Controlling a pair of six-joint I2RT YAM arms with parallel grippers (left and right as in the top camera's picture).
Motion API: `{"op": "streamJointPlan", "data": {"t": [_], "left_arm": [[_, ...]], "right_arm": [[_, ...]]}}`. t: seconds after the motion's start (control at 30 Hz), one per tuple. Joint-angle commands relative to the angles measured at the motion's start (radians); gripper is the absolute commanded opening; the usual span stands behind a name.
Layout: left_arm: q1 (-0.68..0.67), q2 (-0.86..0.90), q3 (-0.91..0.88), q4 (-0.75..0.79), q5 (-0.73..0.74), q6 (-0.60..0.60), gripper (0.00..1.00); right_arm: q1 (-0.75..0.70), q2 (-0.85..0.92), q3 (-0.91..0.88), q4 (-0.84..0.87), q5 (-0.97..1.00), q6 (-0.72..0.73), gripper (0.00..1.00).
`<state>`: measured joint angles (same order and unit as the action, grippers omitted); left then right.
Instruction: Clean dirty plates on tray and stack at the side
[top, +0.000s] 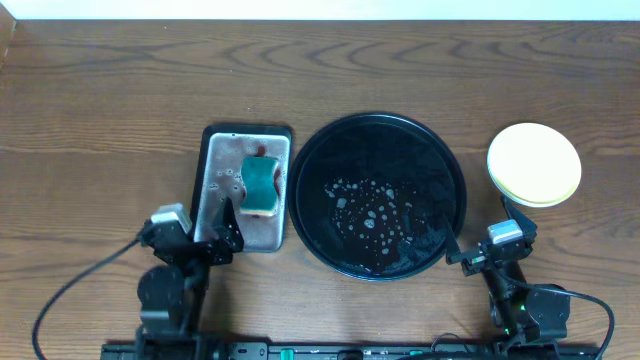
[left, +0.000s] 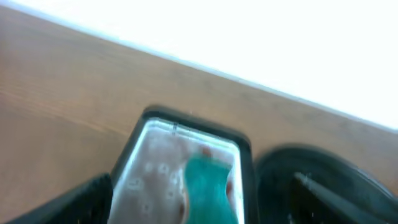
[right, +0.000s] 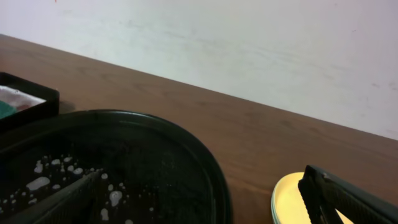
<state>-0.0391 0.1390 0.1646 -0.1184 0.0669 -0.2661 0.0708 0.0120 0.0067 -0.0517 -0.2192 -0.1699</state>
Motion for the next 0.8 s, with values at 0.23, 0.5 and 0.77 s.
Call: {"op": "streamJointPlan", "data": {"t": [0.23,0.5,0.77], "left_arm": [[0.006,-0.138,-0.161,0.216,0.003,0.241,0.90],[0.006,-0.138,-0.161,0.053,0.014,0.236,0.89],[0.006,-0.133,-0.161,0.053,0.014,0.236,0.90]], "right_arm": [[0.010,-0.005,-0.001,-0.005,0.006,-0.011,0.99],[0.010,-0.005,-0.001,-0.005,0.006,-0.011,0.99],[0.010,-0.005,-0.001,-0.005,0.006,-0.011,0.99]]}}
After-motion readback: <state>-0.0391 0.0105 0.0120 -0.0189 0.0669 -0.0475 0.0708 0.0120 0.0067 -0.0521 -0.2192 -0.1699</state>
